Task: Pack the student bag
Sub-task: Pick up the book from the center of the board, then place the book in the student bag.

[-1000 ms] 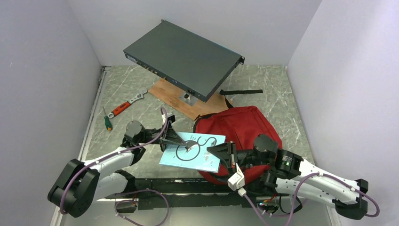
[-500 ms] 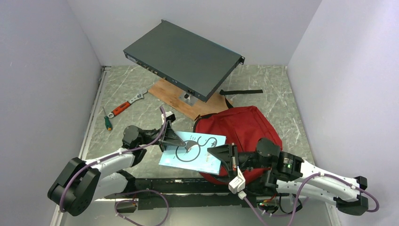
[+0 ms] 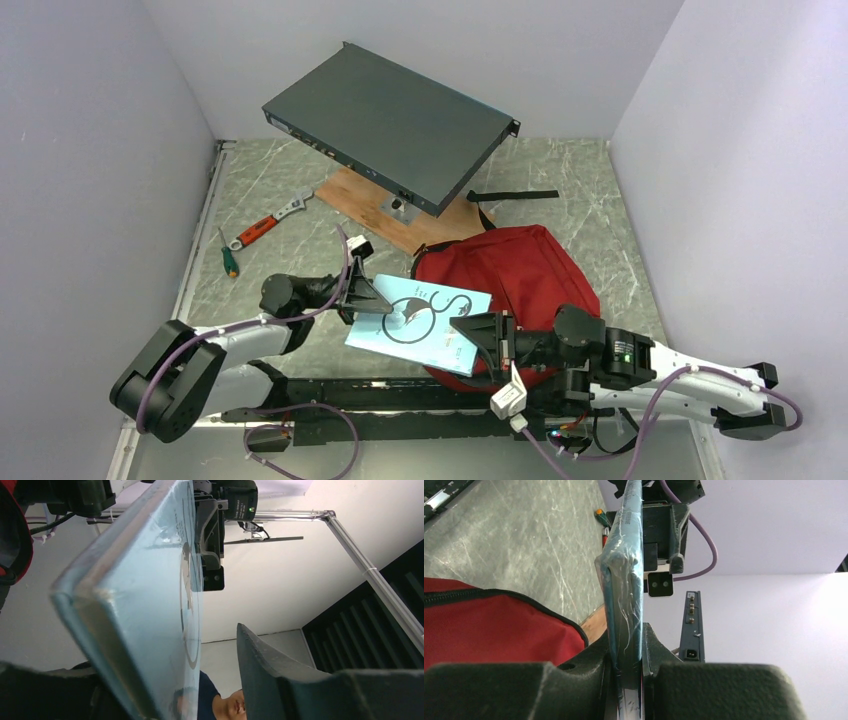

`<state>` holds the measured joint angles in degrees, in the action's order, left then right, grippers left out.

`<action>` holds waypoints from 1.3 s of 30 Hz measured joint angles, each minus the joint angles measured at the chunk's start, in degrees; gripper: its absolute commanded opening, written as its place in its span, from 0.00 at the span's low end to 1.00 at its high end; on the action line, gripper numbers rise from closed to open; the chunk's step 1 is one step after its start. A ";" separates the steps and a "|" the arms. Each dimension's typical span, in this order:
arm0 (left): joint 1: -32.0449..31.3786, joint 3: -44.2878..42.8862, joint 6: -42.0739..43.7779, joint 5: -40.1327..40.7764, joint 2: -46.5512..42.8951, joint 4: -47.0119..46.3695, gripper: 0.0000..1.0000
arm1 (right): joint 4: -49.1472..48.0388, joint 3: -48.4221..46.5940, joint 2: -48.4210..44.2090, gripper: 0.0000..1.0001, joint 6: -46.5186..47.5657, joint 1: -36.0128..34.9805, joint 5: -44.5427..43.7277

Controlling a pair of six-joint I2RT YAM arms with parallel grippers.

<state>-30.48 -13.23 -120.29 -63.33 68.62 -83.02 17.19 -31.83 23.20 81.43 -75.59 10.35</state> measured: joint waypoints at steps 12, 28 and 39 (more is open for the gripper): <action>0.07 0.00 0.00 -0.87 1.57 -0.24 0.10 | 0.09 -0.04 -0.92 0.00 -0.48 -1.29 -1.42; 8.48 -12.39 34.27 0.00 -22.80 65.81 0.00 | 3.63 -3.10 2.49 1.00 -14.19 -1.88 -5.16; 17.44 -27.80 63.19 18.32 -35.08 119.73 0.00 | 7.26 -4.70 -4.04 1.00 -43.67 -1.92 -1.18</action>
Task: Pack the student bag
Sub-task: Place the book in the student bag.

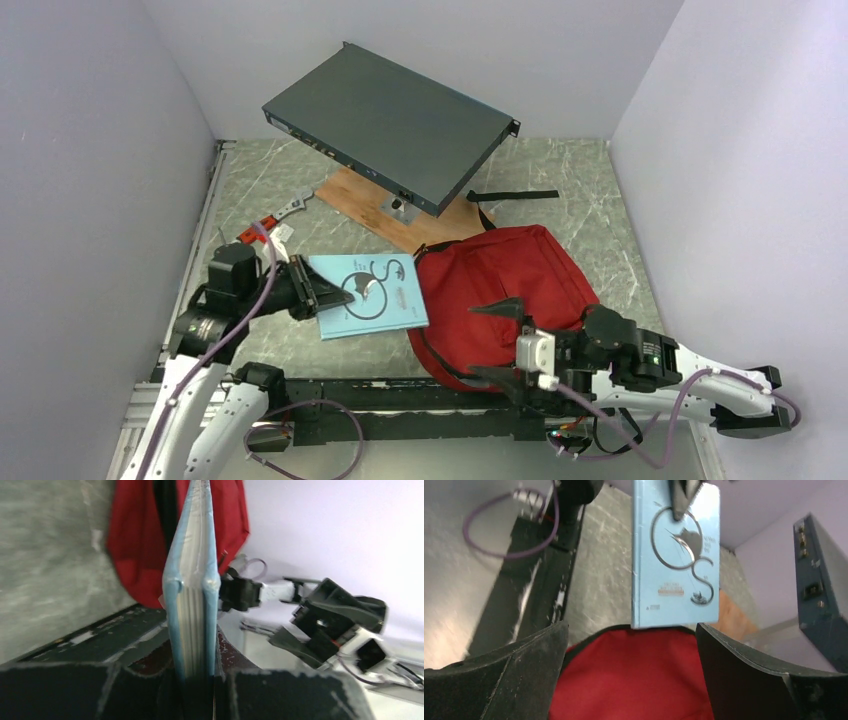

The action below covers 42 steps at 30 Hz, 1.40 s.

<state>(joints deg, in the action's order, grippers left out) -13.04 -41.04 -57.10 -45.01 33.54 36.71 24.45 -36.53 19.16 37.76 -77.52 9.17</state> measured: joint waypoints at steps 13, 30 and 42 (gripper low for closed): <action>0.00 -17.14 13.57 32.48 -6.80 32.68 0.00 | 7.98 -5.49 16.39 1.00 -67.58 0.02 -36.44; 0.00 -15.54 14.53 40.30 -8.66 36.57 0.00 | 33.66 -42.56 74.05 0.78 -93.46 -8.98 -60.57; 0.00 -11.28 15.69 37.97 -8.68 33.75 0.00 | 45.09 -40.13 80.15 0.00 -99.67 -9.57 -64.13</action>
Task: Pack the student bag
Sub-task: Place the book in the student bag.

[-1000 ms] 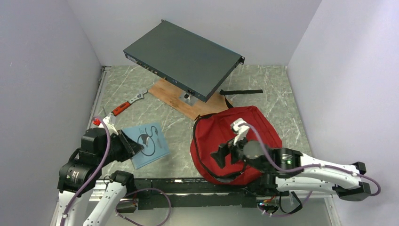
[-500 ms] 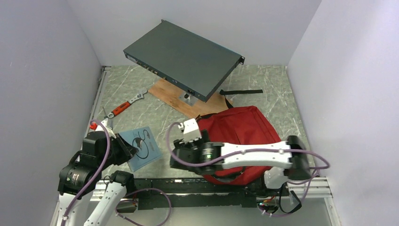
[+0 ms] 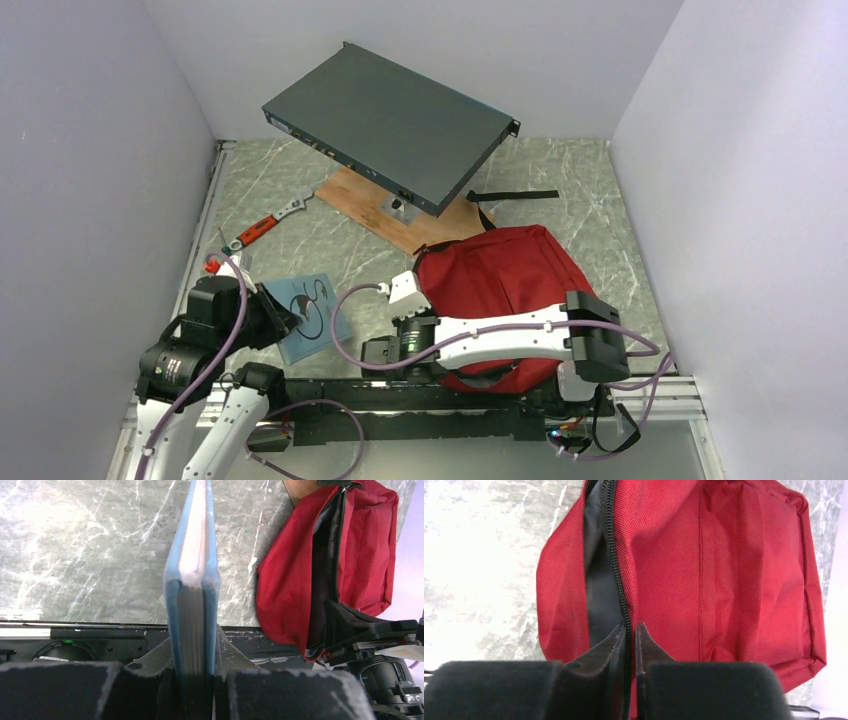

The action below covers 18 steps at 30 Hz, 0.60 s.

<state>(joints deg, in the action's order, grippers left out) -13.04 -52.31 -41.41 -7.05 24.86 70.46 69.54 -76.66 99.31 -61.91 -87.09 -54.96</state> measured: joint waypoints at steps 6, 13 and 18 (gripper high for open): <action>0.00 0.15 0.31 -3.56 0.37 -1.60 0.00 | -2.51 3.43 -8.31 0.00 5.05 2.05 1.18; 0.00 1.25 -1.38 -16.50 1.11 -9.90 0.00 | -12.07 9.01 -27.80 0.00 18.88 11.76 7.37; -0.09 10.43 -10.03 -29.77 1.62 -27.34 0.00 | -21.05 14.47 -46.23 0.00 27.96 18.69 15.78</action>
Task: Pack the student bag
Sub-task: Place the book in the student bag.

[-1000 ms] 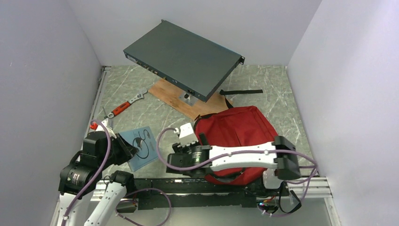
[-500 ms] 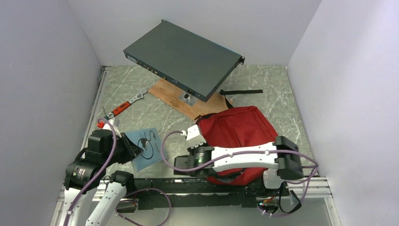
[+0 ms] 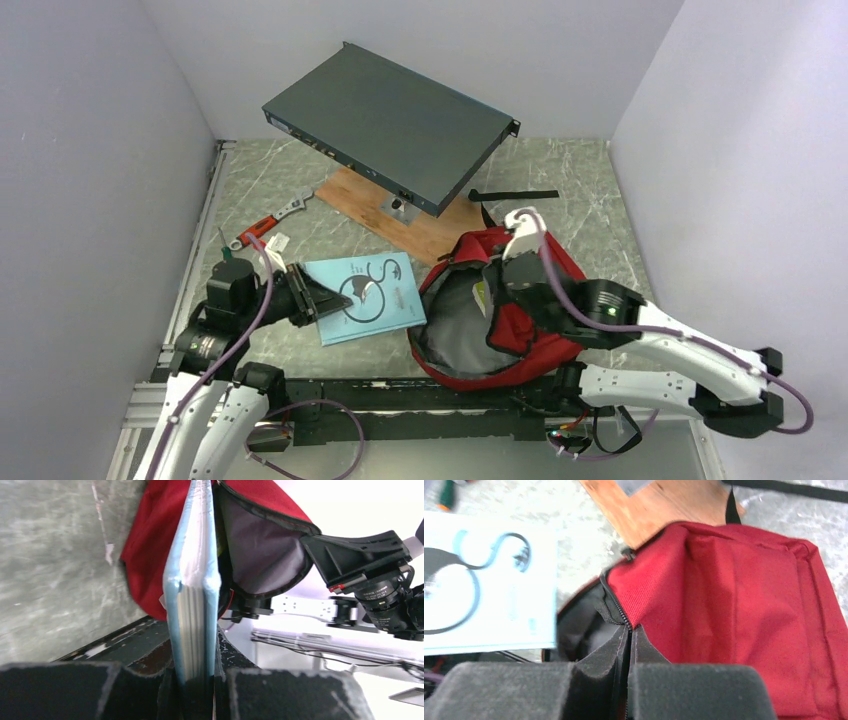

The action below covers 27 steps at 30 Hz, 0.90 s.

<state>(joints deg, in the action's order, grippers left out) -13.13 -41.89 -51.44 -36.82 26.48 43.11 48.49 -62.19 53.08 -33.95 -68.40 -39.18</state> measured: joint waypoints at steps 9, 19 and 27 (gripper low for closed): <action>-20.06 8.81 -14.80 3.78 4.63 -21.16 0.00 | -5.46 0.24 -3.54 0.00 2.45 2.80 5.46; -39.43 11.96 -25.29 22.49 13.99 -35.93 0.00 | -6.43 0.24 -3.34 0.00 2.34 3.08 6.14; -46.34 13.03 -29.49 36.83 32.59 -50.75 0.00 | -6.60 0.24 -3.80 0.00 2.21 3.13 6.75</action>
<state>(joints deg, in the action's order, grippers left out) -59.46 -28.86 -80.93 0.01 59.07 -7.64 41.89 -61.95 49.28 -31.75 -65.28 -32.42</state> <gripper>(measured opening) 0.201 0.018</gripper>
